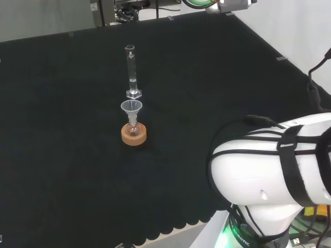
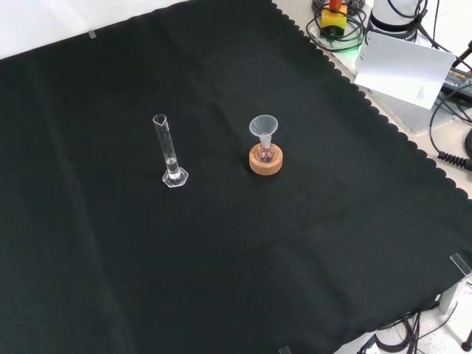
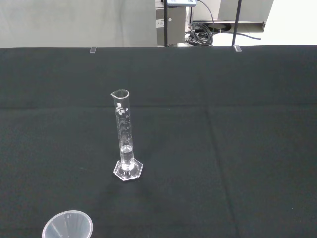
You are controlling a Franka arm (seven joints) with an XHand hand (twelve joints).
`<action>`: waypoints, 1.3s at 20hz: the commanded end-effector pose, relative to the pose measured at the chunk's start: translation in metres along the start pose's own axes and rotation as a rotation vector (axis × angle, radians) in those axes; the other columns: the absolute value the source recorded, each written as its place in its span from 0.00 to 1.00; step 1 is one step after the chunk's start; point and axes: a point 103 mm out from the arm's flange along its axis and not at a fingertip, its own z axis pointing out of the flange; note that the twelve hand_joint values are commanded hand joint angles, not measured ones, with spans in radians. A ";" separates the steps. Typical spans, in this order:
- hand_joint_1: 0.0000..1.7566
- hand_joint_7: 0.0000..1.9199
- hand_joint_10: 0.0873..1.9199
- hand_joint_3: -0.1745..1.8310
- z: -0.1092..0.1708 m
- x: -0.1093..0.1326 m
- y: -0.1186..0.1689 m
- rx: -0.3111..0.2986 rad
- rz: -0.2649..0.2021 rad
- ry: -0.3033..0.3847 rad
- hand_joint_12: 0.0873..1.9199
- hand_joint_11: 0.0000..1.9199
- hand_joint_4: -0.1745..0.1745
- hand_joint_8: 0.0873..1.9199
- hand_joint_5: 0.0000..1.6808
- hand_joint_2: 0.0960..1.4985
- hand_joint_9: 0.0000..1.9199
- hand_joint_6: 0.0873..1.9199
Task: Pick up the graduated cylinder.
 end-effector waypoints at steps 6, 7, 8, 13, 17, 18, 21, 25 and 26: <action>0.10 0.00 0.33 0.27 -0.002 0.000 0.006 -0.010 0.005 -0.006 0.72 0.01 0.45 0.12 0.09 0.79 0.05 0.00; 0.10 0.00 0.33 0.27 -0.001 0.000 0.006 -0.009 0.008 -0.007 0.72 0.01 0.45 0.12 0.09 0.79 0.05 0.00; 0.10 0.00 0.33 0.26 0.000 0.001 0.007 -0.009 0.012 -0.005 0.72 0.01 0.45 0.12 0.10 0.80 0.05 0.00; 0.10 0.00 0.33 0.26 0.013 -0.003 0.018 0.008 0.040 0.002 0.72 0.01 0.45 0.13 0.10 0.80 0.05 0.00; 0.10 0.00 0.33 0.25 0.033 -0.010 0.034 0.020 0.067 0.020 0.72 0.01 0.45 0.13 0.10 0.80 0.05 0.00; 0.10 0.00 0.33 0.25 0.038 -0.011 0.038 0.023 0.073 0.024 0.72 0.01 0.45 0.13 0.10 0.80 0.06 0.00; 0.10 0.00 0.34 0.25 0.056 -0.012 0.054 0.034 0.078 0.024 0.72 0.01 0.44 0.15 0.10 0.80 0.06 0.00; 0.13 0.00 0.34 0.23 0.086 -0.016 0.086 0.052 0.075 0.035 0.72 0.02 0.42 0.19 0.11 0.80 0.08 0.00; 0.13 0.01 0.34 0.23 0.095 -0.017 0.095 0.056 0.069 0.040 0.72 0.02 0.42 0.20 0.11 0.79 0.09 0.00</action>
